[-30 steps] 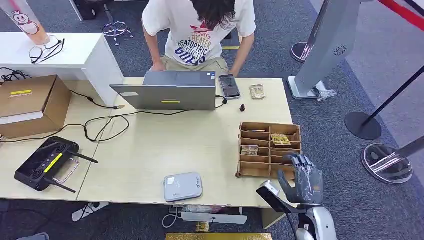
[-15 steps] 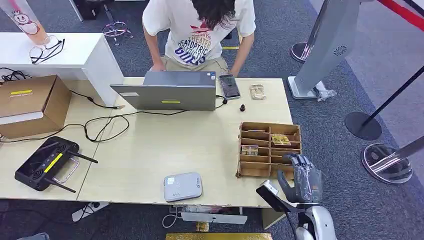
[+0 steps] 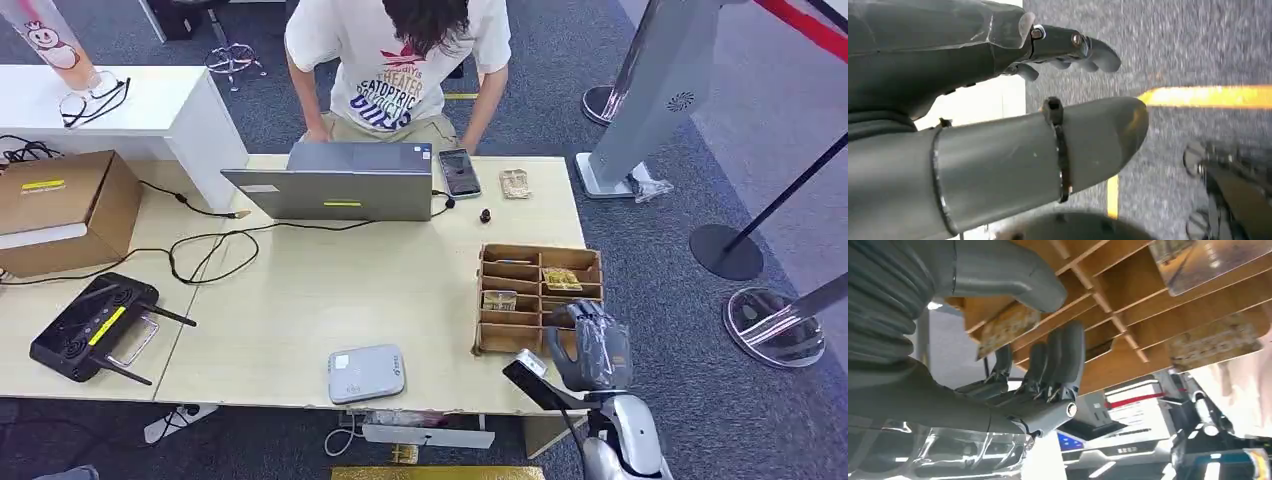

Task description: Pass the card to the sensor for recognition and then transmit it.

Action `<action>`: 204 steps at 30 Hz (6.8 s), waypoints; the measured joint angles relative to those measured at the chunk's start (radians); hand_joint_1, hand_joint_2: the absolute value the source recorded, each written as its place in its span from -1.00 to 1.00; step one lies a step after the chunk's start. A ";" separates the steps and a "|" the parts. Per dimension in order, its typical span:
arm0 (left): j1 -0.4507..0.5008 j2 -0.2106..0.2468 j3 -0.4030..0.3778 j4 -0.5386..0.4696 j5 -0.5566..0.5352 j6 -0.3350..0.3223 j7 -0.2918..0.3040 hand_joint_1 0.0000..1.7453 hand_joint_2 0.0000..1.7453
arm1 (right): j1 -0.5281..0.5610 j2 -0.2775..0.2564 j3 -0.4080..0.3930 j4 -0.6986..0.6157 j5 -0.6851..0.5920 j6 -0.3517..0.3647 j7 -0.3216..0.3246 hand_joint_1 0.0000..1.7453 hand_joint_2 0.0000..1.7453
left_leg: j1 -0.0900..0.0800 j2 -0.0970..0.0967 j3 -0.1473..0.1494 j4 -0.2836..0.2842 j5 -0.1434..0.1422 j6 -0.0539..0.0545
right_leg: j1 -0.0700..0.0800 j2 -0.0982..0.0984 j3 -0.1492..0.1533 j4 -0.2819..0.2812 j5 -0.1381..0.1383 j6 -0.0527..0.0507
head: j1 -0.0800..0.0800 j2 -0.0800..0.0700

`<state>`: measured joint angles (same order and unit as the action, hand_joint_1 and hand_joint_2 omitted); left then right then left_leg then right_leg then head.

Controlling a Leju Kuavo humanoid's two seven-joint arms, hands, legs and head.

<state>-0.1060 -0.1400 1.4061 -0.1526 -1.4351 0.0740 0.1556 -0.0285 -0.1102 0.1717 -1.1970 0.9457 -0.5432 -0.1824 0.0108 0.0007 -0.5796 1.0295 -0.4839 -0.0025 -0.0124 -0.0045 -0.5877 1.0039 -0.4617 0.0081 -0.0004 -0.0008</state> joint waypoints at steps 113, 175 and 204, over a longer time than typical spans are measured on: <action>0.012 -0.001 0.076 0.000 0.014 0.004 -0.015 -1.00 -1.00 | 0.066 -0.099 -0.019 -0.105 0.017 0.075 0.038 -0.02 1.00 | 0.000 0.000 0.000 0.000 0.000 0.000 | 0.000 0.000 0.000 0.000 0.000 0.000 | 0.000 0.000; 0.011 0.001 0.076 0.000 -0.019 -0.007 -0.024 -1.00 -1.00 | 0.012 -0.182 -0.032 -0.149 -0.041 0.152 -0.016 0.64 1.00 | 0.000 0.000 0.000 0.000 0.000 0.000 | 0.000 0.000 0.000 0.000 0.000 0.000 | 0.000 0.000; -0.003 -0.012 0.095 0.002 -0.047 0.037 -0.024 -1.00 -1.00 | -0.579 -0.426 0.029 -0.204 -0.571 0.521 -0.150 1.00 1.00 | -0.001 -0.001 -0.001 0.001 0.003 0.002 | -0.001 -0.001 0.000 0.000 0.003 0.001 | -0.001 0.000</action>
<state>-0.1089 -0.1518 1.5015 -0.1511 -1.4820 0.1106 0.1312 -0.6071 -0.5360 0.2003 -1.4011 0.3742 -0.0221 -0.3319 0.0098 0.0000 -0.5804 1.0302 -0.4809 -0.0004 -0.0133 -0.0058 -0.5878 1.0040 -0.4587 0.0093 -0.0011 -0.0008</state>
